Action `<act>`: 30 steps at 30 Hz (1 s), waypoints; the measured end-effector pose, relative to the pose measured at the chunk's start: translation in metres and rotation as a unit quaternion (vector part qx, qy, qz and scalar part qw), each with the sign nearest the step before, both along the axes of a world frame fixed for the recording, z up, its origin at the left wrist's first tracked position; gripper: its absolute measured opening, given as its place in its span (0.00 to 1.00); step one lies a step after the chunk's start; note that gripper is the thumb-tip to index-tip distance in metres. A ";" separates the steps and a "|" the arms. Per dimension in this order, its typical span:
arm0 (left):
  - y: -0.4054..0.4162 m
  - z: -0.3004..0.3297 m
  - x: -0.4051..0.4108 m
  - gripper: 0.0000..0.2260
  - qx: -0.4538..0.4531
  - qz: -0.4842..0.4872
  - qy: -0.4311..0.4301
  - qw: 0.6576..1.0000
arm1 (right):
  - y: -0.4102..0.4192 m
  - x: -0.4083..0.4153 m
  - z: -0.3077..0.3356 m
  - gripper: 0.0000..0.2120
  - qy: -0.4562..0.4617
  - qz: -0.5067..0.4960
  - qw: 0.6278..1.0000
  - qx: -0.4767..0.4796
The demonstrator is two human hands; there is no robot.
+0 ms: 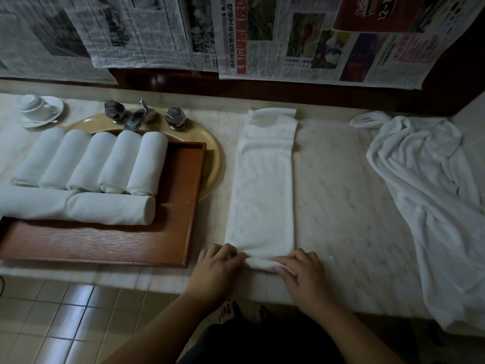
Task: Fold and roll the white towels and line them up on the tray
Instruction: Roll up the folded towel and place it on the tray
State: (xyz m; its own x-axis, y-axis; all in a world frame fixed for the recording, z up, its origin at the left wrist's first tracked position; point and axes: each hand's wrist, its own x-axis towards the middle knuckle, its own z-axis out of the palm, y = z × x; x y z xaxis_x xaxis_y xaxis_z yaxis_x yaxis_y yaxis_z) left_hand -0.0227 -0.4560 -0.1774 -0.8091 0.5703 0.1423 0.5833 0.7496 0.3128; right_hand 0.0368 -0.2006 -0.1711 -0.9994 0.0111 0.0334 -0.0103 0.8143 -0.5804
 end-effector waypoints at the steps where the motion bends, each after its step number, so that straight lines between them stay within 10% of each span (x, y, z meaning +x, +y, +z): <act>1: 0.001 0.000 -0.003 0.12 0.024 0.032 -0.042 0.998 | 0.001 -0.002 -0.001 0.10 -0.008 -0.029 0.999 -0.035; 7: 0.006 0.008 -0.015 0.08 0.193 0.146 -0.176 0.954 | 0.007 -0.011 -0.010 0.09 -0.038 -0.120 0.985 -0.122; 19: -0.028 -0.010 -0.013 0.19 -0.004 -0.097 0.111 0.989 | 0.022 0.006 -0.011 0.17 0.147 0.111 0.962 0.203; 30: -0.005 0.012 -0.006 0.14 0.092 0.091 -0.100 0.987 | 0.009 0.003 -0.010 0.06 0.020 -0.091 0.995 -0.038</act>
